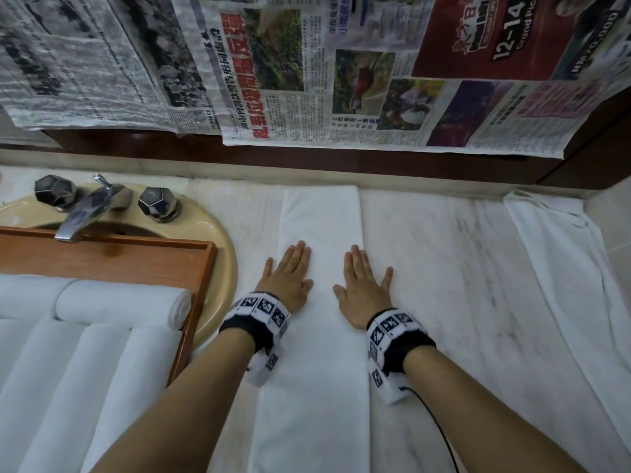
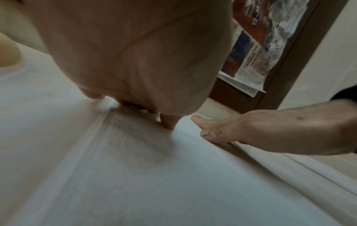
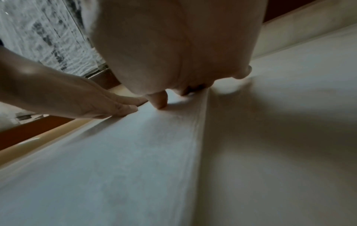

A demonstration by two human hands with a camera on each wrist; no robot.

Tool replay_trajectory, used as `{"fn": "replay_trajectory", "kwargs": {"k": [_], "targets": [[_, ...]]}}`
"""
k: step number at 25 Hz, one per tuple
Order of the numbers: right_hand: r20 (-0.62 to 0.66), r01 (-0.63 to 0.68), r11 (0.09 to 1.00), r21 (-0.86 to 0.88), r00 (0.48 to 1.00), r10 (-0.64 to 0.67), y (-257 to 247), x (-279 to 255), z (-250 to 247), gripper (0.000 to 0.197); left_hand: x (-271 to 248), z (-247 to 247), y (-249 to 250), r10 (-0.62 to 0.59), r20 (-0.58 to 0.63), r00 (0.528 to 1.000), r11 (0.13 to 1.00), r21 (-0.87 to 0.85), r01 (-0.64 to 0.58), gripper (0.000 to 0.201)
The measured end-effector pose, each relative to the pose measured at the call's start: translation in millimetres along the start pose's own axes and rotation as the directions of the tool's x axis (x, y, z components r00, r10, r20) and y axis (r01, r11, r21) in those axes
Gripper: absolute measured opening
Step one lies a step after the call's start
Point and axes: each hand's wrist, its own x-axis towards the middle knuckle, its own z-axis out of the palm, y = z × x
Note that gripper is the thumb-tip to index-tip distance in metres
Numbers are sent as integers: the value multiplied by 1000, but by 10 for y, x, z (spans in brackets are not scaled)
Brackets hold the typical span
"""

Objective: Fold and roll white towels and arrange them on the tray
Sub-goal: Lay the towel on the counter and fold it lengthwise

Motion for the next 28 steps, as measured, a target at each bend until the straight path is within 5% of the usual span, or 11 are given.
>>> {"fn": "replay_trajectory", "kwargs": {"k": [8, 10, 14, 18, 22, 23, 26, 28], "targets": [[38, -11, 1000, 16, 999, 11, 95, 720, -560, 73, 742, -639, 65, -83, -48, 995, 994, 69, 86, 70], [17, 29, 998, 56, 999, -30, 78, 540, -495, 73, 523, -575, 225, -104, -151, 983, 994, 17, 108, 66], [26, 153, 988, 37, 988, -154, 200, -221, 128, 70, -444, 371, 164, 89, -183, 979, 996, 43, -83, 62], [5, -168, 962, 217, 985, 171, 393, -691, 320, 70, -991, 739, -261, -240, -225, 944, 959, -208, 194, 62], [-8, 131, 990, 48, 991, -130, -115, -1266, 863, 68, -1312, 1110, 72, 97, -223, 970, 995, -11, -101, 62], [-5, 119, 991, 58, 993, -119, -70, -1360, 959, 67, -1399, 1213, 13, 95, -225, 970, 995, 7, -96, 59], [18, -235, 932, 275, 971, 239, 267, -1411, 874, 68, -1590, 1241, -371, -286, -264, 921, 954, -164, 249, 59], [11, -231, 936, 265, 972, 236, 171, -1574, 843, 68, -1728, 1246, -325, -328, -254, 910, 938, -199, 283, 61]]}}
